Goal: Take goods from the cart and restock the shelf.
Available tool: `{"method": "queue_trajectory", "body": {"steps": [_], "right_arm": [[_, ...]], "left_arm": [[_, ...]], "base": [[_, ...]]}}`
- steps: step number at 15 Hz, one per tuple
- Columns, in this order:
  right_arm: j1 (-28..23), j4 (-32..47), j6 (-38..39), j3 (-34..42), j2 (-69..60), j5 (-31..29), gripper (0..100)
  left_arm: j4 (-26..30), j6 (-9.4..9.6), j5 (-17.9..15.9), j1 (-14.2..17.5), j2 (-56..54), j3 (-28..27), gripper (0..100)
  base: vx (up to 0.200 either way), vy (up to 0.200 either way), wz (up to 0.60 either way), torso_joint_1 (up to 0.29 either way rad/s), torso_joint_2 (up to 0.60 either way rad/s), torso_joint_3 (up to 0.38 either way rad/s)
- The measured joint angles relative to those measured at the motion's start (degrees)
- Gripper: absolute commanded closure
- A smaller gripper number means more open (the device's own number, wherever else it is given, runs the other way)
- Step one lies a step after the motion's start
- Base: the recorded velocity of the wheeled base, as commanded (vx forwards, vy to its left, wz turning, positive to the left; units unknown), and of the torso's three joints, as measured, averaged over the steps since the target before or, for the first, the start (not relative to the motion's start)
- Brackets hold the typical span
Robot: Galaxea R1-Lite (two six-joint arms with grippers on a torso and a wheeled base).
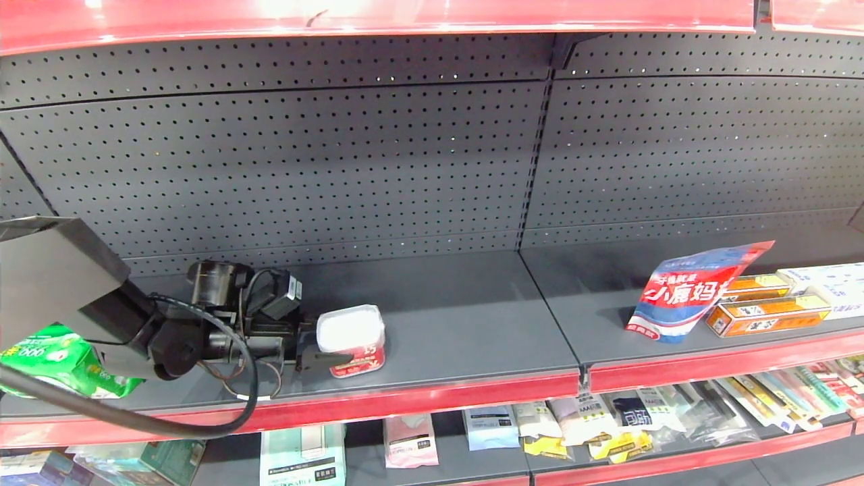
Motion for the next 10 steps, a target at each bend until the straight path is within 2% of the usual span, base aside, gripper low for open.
{"method": "queue_trajectory", "body": {"steps": [4, 6, 10], "right_arm": [[0.0, 0.0, 0.0, -0.2, 0.0, 0.0, 100], [0.0, 0.0, 0.0, -0.2, 0.0, -0.1, 100], [-0.1, 0.0, 0.0, -0.2, 0.0, -0.1, 100]], "left_arm": [[0.1, 0.11, -0.5, -0.2, 0.5, 0.0, 100], [0.1, 1.28, -1.2, -0.3, 0.9, 0.0, 100], [0.1, 1.72, -1.3, -0.3, 1.1, 0.4, 100]], "base": [[0.000, 0.000, 0.00, 0.000, 0.00, 0.000], [0.000, 0.000, 0.00, 0.000, 0.00, 0.000], [0.000, 0.000, 0.00, 0.000, 0.00, 0.000]]}}
